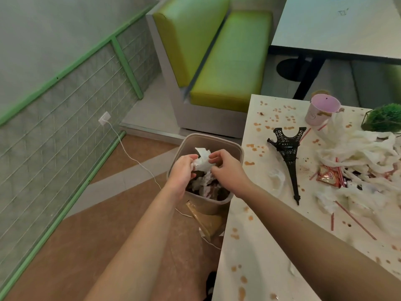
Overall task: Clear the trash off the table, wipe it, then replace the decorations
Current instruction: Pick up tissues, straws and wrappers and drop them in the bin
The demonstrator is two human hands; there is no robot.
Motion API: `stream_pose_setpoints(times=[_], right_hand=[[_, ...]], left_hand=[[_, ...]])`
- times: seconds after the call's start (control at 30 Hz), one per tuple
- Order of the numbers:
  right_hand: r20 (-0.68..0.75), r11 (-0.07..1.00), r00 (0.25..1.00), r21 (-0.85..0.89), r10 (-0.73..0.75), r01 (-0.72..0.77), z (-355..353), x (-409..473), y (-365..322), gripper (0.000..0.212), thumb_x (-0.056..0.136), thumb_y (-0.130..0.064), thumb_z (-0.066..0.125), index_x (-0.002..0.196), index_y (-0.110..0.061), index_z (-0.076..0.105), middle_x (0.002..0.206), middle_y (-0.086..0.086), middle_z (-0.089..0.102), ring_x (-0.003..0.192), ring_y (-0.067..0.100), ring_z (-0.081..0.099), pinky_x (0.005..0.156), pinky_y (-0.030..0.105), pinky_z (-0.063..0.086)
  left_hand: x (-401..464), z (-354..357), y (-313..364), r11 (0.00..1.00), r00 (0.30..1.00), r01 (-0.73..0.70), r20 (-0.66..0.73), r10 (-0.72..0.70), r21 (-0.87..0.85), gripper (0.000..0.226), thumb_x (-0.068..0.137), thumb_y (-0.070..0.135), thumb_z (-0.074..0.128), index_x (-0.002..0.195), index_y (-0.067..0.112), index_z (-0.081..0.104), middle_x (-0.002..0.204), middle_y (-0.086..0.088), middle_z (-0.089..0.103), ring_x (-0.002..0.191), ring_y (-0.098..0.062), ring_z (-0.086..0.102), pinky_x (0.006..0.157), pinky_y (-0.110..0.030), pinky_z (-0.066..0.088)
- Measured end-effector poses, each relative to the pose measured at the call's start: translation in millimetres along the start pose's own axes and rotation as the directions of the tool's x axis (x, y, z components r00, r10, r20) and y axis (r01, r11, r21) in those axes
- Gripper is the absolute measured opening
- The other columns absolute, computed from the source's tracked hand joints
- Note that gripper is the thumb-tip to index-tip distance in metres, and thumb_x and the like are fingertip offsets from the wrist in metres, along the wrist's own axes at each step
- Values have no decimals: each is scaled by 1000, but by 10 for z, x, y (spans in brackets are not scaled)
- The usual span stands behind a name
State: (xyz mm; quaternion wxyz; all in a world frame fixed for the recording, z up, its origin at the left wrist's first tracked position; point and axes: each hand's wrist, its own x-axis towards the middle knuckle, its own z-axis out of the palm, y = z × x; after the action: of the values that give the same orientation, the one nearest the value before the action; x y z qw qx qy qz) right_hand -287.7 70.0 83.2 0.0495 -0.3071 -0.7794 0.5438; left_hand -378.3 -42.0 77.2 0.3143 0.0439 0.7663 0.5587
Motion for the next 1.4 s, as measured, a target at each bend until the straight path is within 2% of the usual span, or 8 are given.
stream_pose_setpoints(times=[0.13, 0.27, 0.43, 0.6, 0.83, 1.1, 1.27, 1.4], right_hand=[[-36, 1000, 999, 22, -3, 3, 43, -17, 16, 23, 93, -21, 66, 108, -21, 49, 96, -3, 61, 82, 9, 61, 66, 14, 51], [16, 998, 998, -3, -65, 66, 116, -33, 8, 40, 84, -32, 76, 115, -24, 52, 100, -11, 61, 88, 7, 61, 73, 16, 53], [-136, 989, 983, -101, -120, 106, 206, 17, 43, 15, 88, -34, 71, 100, -28, 64, 101, -10, 60, 90, 8, 59, 83, 22, 54], [-175, 988, 976, -106, -132, 115, 248, 32, -29, 6, 89, -27, 71, 91, -24, 66, 87, -9, 63, 78, 7, 61, 69, 11, 49], [-119, 890, 992, -456, -29, -29, 162, 50, 203, 16, 94, -27, 63, 105, -23, 74, 103, -4, 67, 86, 11, 61, 83, 25, 56], [-341, 979, 932, -197, -127, 61, -354, -211, 344, 11, 93, -17, 63, 99, -21, 71, 93, -6, 62, 85, 6, 56, 67, 11, 38], [-420, 981, 908, -173, 6, -86, -764, -273, 791, 14, 92, -15, 60, 98, -19, 72, 92, -1, 64, 78, 9, 55, 59, 17, 37], [-346, 895, 937, -400, 54, -199, -939, -261, 1204, 18, 92, -20, 59, 104, -21, 73, 108, 2, 60, 98, 17, 57, 67, 27, 43]], left_hand=[[43, 1, -38, 1000, 997, 3, 75, -4, 8, 25, 103, 24, 45, 127, 24, 52, 124, -4, 57, 107, -11, 59, 93, -31, 51], [86, -14, -99, 1000, 996, 24, 87, -24, -2, 43, 91, 40, 66, 127, 25, 46, 125, -1, 60, 111, -15, 61, 98, -37, 51], [76, -41, -89, 1000, 994, 10, 112, -13, 28, 36, 94, 45, 59, 116, 17, 60, 111, 2, 68, 107, -14, 63, 92, -31, 52], [53, -99, -30, 999, 993, 6, 119, -1, -37, 32, 99, 36, 55, 121, 13, 60, 111, 1, 67, 100, -11, 66, 82, -25, 57], [58, -57, -81, 998, 998, -31, 54, 28, 49, 28, 101, 30, 51, 128, 27, 56, 117, 11, 53, 114, -8, 47, 102, -30, 41], [-110, 387, 87, 978, 987, -136, 107, 120, 159, 23, 101, 29, 51, 122, 24, 58, 112, 9, 59, 107, -11, 55, 75, -19, 45], [-287, 908, 155, 959, 957, -205, 243, 155, 194, 20, 99, 30, 53, 116, 24, 61, 109, 7, 65, 101, -12, 60, 88, -32, 52], [-358, 1265, 70, 944, 935, -227, 326, 142, 238, 8, 98, 27, 54, 102, 30, 60, 100, 7, 64, 92, -12, 61, 91, -39, 52]])
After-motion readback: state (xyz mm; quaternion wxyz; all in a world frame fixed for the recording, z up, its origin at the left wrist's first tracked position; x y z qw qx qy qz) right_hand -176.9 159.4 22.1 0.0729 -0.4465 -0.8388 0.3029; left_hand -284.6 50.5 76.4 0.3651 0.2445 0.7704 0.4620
